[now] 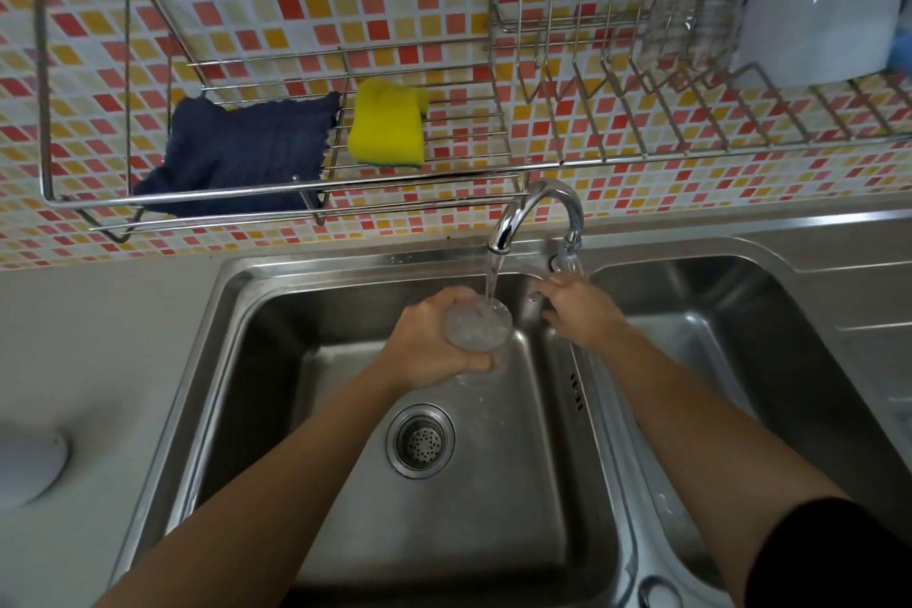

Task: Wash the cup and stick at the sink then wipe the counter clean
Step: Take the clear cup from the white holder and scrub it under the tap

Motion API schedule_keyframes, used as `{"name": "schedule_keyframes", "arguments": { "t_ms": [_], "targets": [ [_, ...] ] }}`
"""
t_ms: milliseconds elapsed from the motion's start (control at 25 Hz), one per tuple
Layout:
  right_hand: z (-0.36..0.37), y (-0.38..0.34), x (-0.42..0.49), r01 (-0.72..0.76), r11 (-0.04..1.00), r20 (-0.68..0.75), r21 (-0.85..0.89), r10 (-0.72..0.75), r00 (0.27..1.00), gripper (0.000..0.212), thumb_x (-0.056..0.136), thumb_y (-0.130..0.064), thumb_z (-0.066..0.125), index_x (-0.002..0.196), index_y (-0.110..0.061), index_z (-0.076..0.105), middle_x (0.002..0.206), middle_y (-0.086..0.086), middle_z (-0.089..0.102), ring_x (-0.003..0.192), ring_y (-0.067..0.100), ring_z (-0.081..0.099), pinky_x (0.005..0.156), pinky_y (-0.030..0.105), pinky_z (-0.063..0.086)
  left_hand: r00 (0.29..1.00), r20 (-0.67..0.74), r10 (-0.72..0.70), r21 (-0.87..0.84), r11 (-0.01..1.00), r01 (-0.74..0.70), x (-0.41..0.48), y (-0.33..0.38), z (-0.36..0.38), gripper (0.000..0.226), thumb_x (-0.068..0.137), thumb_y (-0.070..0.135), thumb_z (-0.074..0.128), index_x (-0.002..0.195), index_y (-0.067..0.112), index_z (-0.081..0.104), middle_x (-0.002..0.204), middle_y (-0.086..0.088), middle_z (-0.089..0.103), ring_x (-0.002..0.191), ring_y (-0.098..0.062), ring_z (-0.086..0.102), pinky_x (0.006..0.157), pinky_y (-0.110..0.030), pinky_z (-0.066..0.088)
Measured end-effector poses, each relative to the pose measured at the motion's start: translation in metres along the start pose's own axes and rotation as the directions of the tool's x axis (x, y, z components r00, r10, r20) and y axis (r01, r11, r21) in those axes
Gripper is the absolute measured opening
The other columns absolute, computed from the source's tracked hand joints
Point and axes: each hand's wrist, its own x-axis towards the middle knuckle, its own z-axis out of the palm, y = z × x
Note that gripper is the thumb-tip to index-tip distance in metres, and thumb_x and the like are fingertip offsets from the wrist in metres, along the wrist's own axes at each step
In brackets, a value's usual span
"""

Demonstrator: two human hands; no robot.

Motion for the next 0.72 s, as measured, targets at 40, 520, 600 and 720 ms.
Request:
{"name": "schedule_keyframes", "arguments": {
  "t_ms": [40,520,600,720],
  "targets": [
    [-0.001,-0.003,0.001,-0.029,0.999,-0.025,0.037,0.030,0.999,0.032,0.090,-0.020,0.055,0.121,-0.013,0.052,0.123,0.009,0.055,0.112,0.025,0.052,0.091,0.037,0.046,1.000,0.006,0.003,0.002,1.000,-0.003,0.000,0.000,-0.001,0.074,0.058,0.030,0.086,0.124,0.029,0.053,0.113,0.011,0.060,0.102,-0.006,0.053,0.084,-0.016,0.038],
    [0.028,-0.027,-0.052,-0.330,0.724,-0.209,0.606,0.546,0.811,0.057,0.097,-0.031,0.042,0.142,0.002,0.027,0.147,0.021,0.032,0.137,0.032,0.029,0.111,0.038,0.025,0.995,-0.030,-0.095,-0.207,0.975,0.087,-0.007,-0.011,0.006,0.081,0.054,0.032,0.088,0.122,0.026,0.045,0.110,0.010,0.056,0.098,-0.009,0.056,0.078,-0.020,0.046],
    [0.052,-0.030,-0.073,-0.384,0.852,-0.156,0.355,0.459,0.875,0.061,0.098,-0.035,0.034,0.146,-0.002,0.016,0.155,0.017,0.013,0.144,0.029,0.011,0.115,0.038,0.009,0.988,-0.041,-0.149,-0.274,0.953,0.132,-0.012,-0.019,0.014,0.077,0.051,0.035,0.089,0.116,0.026,0.049,0.107,0.010,0.056,0.097,-0.009,0.057,0.076,-0.020,0.048],
    [0.073,-0.028,-0.093,-0.362,0.918,-0.082,0.163,0.378,0.922,0.060,0.099,-0.027,0.027,0.147,-0.004,0.001,0.157,0.014,-0.005,0.144,0.026,-0.005,0.112,0.037,-0.002,0.975,-0.109,-0.194,-0.295,0.943,0.155,-0.015,-0.029,0.022,0.078,0.042,0.038,0.084,0.112,0.028,0.049,0.112,0.001,0.052,0.101,-0.016,0.055,0.083,-0.031,0.052]
  ]
}}
